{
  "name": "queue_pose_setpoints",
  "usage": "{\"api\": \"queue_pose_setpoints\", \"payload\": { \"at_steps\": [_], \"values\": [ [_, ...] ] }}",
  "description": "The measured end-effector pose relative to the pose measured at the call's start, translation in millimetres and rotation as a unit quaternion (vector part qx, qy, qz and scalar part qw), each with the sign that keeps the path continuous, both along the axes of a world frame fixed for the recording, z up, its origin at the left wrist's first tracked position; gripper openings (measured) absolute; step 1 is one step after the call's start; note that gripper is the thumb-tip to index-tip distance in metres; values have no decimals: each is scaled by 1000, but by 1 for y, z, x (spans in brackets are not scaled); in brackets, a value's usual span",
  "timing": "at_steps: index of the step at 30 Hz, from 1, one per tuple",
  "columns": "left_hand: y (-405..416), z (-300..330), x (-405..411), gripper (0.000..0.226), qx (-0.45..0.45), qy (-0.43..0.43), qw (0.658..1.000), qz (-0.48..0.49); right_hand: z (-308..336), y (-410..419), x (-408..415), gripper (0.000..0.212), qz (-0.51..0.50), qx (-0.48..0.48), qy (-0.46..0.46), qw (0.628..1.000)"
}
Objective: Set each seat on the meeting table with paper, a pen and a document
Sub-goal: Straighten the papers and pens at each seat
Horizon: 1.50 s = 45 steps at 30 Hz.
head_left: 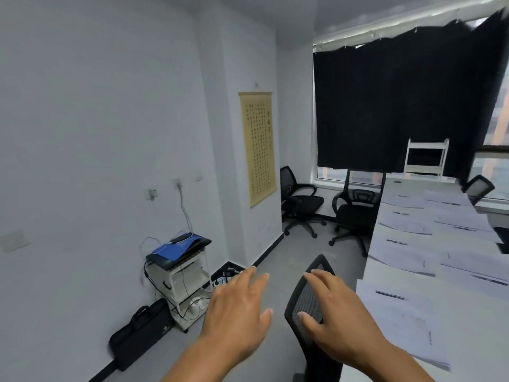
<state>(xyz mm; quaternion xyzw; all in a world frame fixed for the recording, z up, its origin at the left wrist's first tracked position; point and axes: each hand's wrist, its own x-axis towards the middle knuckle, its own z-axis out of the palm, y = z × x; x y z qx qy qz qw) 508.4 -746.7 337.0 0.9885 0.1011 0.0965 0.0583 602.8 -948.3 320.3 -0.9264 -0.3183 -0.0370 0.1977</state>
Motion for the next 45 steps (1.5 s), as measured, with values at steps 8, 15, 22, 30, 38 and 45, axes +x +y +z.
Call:
{"api": "queue_pose_setpoints", "payload": {
  "at_steps": [8, 15, 22, 30, 38, 45],
  "values": [
    [95, 27, 25, 74, 20, -1, 1000, 6, 33, 92, 29, 84, 0, -14, -17, 1000],
    [162, 35, 98, 74, 39, 5, 999, 29, 33, 169, 108, 85, 29, -9, -23, 999],
    [221, 43, 190, 75, 62, 18, 997, 44, 28, 228, 203, 85, 46, -17, -12, 999],
    [273, 36, 311, 75, 47, 19, 999, -6, 24, 256, 303, 85, -12, -38, -6, 999],
    [347, 18, 448, 74, 36, 16, 994, -102, 9, 314, 396, 87, -109, -57, -8, 992],
    [386, 18, 561, 75, 30, 27, 974, -222, 12, 359, 457, 87, -215, -68, 10, 974]
  ]
}}
